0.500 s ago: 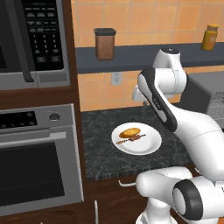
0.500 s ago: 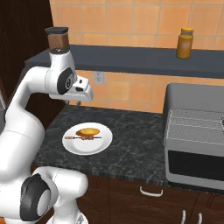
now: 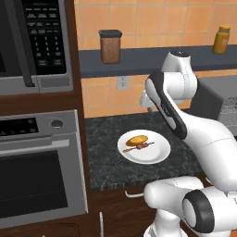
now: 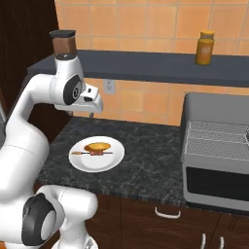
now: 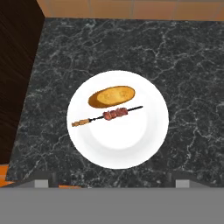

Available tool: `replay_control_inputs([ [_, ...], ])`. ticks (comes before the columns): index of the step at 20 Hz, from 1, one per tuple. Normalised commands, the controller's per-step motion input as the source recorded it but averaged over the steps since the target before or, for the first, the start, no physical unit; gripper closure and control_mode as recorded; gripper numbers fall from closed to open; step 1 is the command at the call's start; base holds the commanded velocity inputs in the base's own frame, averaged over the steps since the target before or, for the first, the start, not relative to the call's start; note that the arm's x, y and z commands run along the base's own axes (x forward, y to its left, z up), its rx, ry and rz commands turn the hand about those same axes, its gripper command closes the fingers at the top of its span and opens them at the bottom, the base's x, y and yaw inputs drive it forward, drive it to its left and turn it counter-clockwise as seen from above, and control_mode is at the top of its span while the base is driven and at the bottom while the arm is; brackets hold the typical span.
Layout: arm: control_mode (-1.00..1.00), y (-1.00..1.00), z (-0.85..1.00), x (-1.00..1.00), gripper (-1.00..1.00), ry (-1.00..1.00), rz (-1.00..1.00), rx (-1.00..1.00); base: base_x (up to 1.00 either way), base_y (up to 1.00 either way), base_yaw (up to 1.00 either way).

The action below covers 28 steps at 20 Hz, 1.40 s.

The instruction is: Pick up the kebab skewer and baguette bread, and place them inside the toaster oven. Close the toaster oven door and start by setting the timer.

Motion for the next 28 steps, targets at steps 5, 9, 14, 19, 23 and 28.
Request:
replay_control_inputs([
  [5,1.00,0.00,0.00,0.00,-1.00,0.00,0.00,0.00,0.00,-0.70,0.00],
  [9,1.00,0.00,0.00,0.00,-1.00,0.00,0.00,0.00,0.00,-0.70,0.00],
  [14,1.00,0.00,0.00,0.00,-1.00,0.00,0.00,0.00,0.00,-0.58,0.00],
  [19,1.00,0.00,0.00,0.00,-1.00,0.00,0.00,0.00,0.00,-0.07,0.00],
  [23,1.00,0.00,0.00,0.00,-1.00,0.00,0.00,0.00,0.00,0.00,0.00],
  [28,-1.00,0.00,0.00,0.00,-1.00,0.00,0.00,0.00,0.00,0.00,0.00],
])
